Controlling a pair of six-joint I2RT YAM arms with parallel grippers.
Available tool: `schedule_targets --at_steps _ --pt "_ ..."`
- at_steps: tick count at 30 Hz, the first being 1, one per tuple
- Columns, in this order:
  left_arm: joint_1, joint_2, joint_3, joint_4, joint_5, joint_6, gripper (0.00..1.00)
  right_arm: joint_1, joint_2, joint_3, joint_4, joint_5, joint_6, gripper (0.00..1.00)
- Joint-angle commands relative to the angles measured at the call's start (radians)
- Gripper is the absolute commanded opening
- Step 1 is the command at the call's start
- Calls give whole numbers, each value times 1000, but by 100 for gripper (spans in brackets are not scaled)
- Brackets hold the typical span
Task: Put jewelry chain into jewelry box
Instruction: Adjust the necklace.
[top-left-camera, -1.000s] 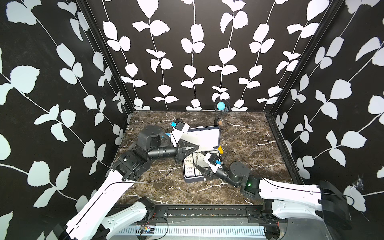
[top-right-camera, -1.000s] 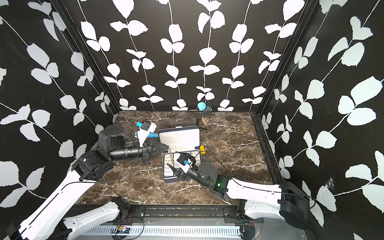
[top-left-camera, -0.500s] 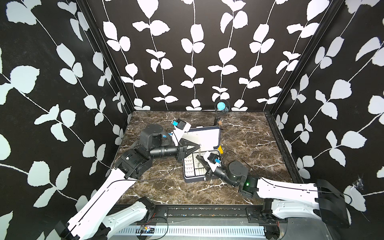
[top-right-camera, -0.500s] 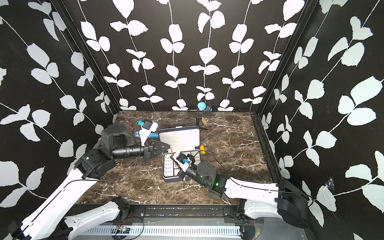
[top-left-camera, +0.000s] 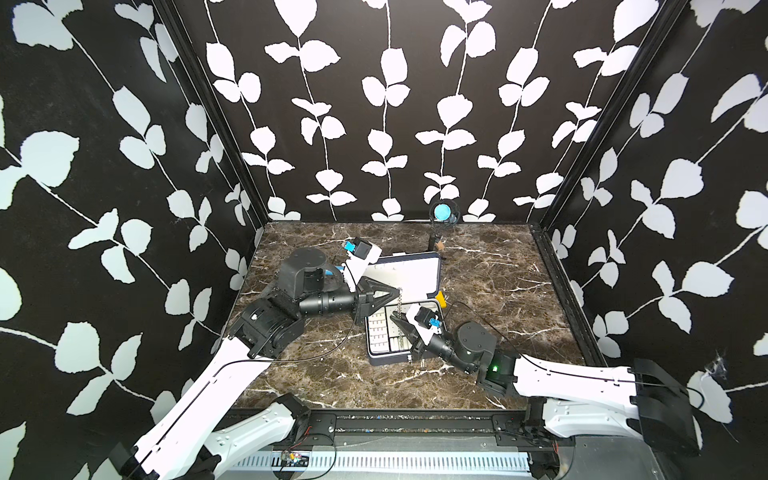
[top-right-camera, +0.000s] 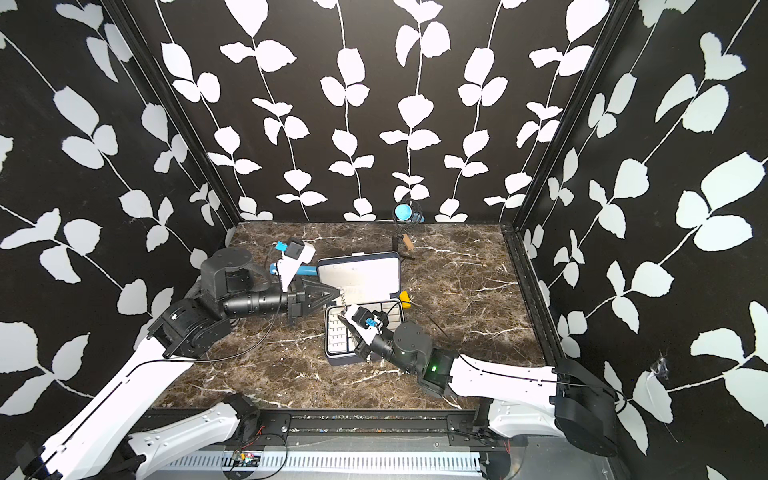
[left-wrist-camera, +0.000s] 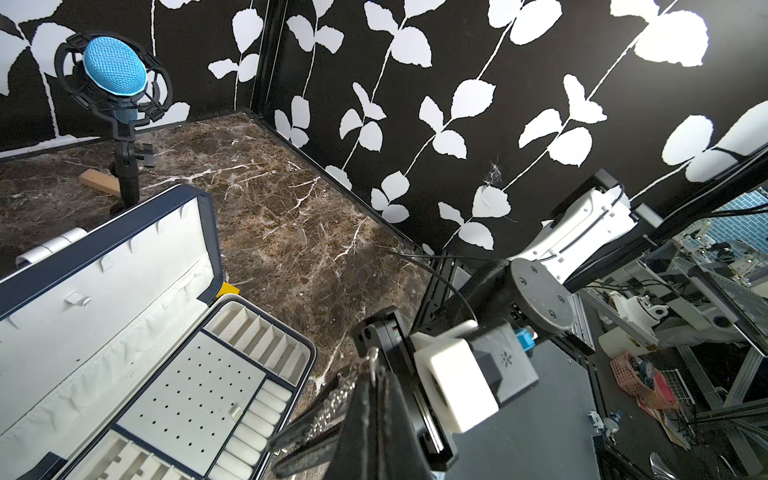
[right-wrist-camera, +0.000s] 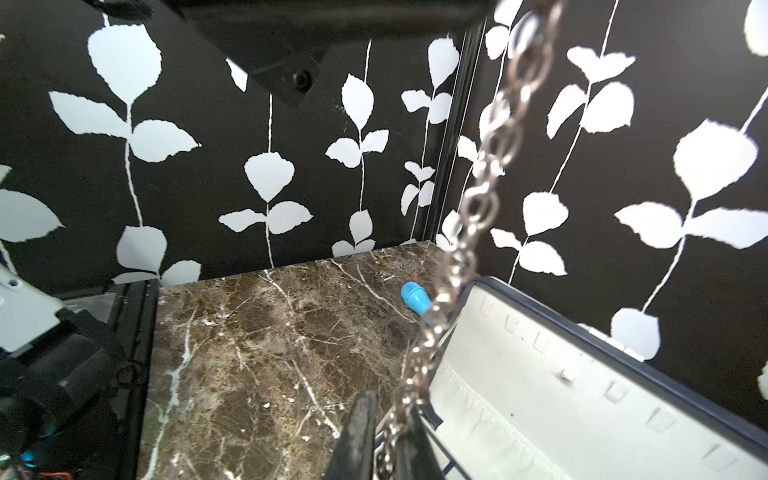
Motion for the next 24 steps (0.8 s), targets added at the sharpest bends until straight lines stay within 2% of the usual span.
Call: schedule_targets --at_steps 1,11,24 --pt "5 -23 -1 37 11 1 0 6 -12 36 18 -8 11 22" --pt "5 -25 1 31 11 9 0 6 -10 34 12 14 17 35" --pt "5 -32 3 25 7 12 0 6 -55 -1 -2 30 21 31"
